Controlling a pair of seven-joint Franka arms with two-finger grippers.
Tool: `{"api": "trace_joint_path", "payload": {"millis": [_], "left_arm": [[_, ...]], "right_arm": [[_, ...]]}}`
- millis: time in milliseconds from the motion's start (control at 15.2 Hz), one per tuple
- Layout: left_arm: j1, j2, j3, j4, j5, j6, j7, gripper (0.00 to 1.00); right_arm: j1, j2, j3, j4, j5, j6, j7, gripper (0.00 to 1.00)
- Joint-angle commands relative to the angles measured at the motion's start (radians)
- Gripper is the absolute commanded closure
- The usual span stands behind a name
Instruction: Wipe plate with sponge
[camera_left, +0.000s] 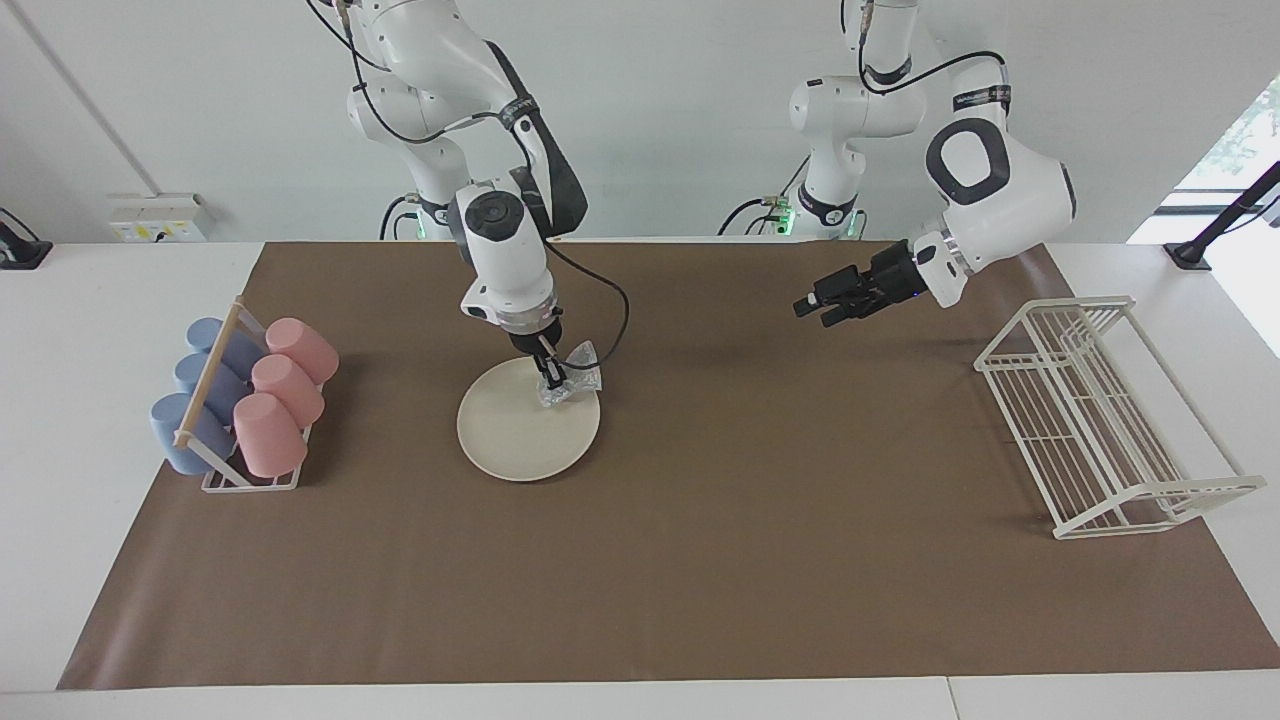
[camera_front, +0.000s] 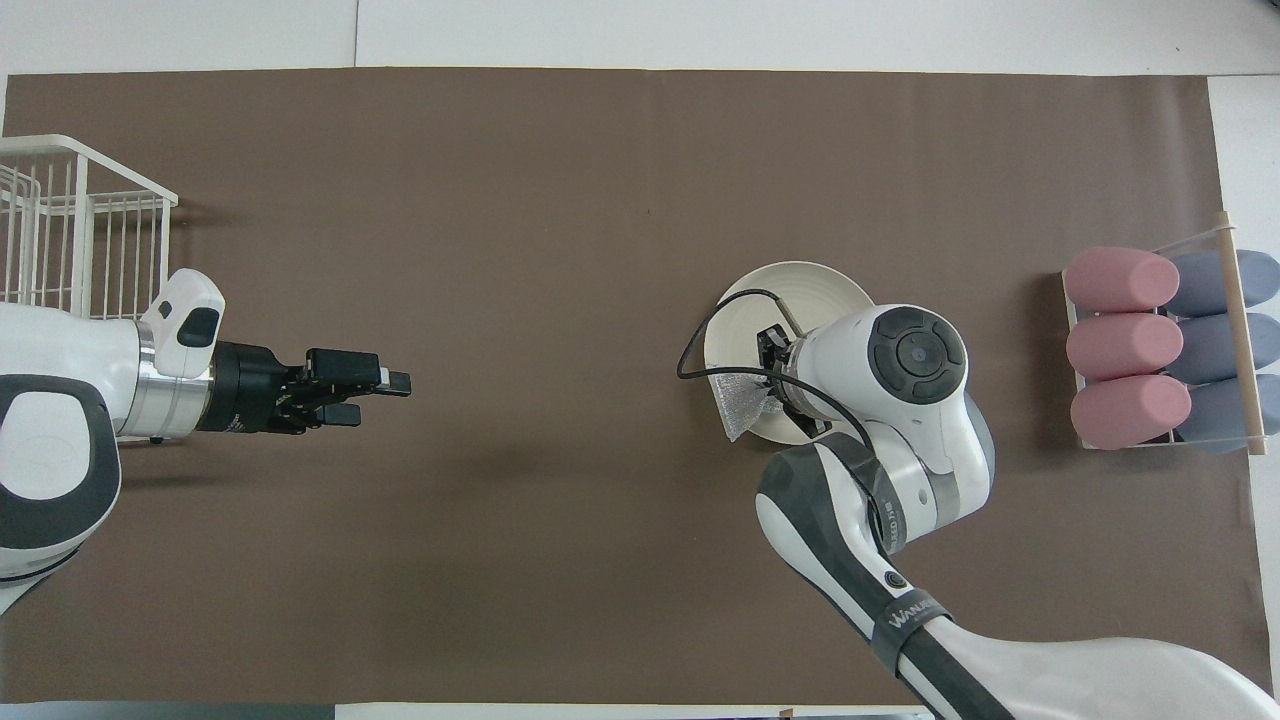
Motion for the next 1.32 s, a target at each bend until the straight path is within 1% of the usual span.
{"api": "trace_joint_path", "payload": {"millis": [0,329,461,593,725,988,1120,1251], "left_arm": [[0.000,-0.005,-0.006,0.011,0.048,0.016,-0.036,0.00],[-0.006,-0.005,-0.006,0.014,0.048,0.020,-0.048,0.00],[-0.009,-0.005,-0.009,0.017,0.048,0.024,-0.048,0.00],[-0.009,-0.005,-0.009,0.020,0.048,0.024,-0.046,0.00],[-0.009,-0.005,-0.009,0.026,0.048,0.024,-0.048,0.00],[-0.009,-0.005,-0.009,0.026,0.048,0.034,-0.048,0.00],[-0.009,-0.004,-0.009,0.025,0.048,0.047,-0.056,0.00],[-0.008,-0.004,-0.009,0.025,0.048,0.053,-0.057,0.00]], "right_arm": [[-0.054,0.013,0.012,-0.015,-0.002,0.027,-0.095,1.00],[-0.155,0.016,0.012,-0.028,-0.002,0.035,-0.289,1.00],[-0.168,0.017,0.012,-0.028,-0.002,0.041,-0.305,1.00],[-0.153,0.016,0.013,-0.028,0.001,0.044,-0.279,1.00],[-0.116,0.016,0.015,-0.029,0.008,0.044,-0.221,1.00],[-0.025,0.017,0.015,-0.029,0.025,0.047,-0.062,1.00],[-0.013,0.019,0.013,-0.029,0.027,0.059,-0.051,1.00],[-0.033,0.021,0.013,-0.029,0.027,0.059,-0.095,1.00]]}}
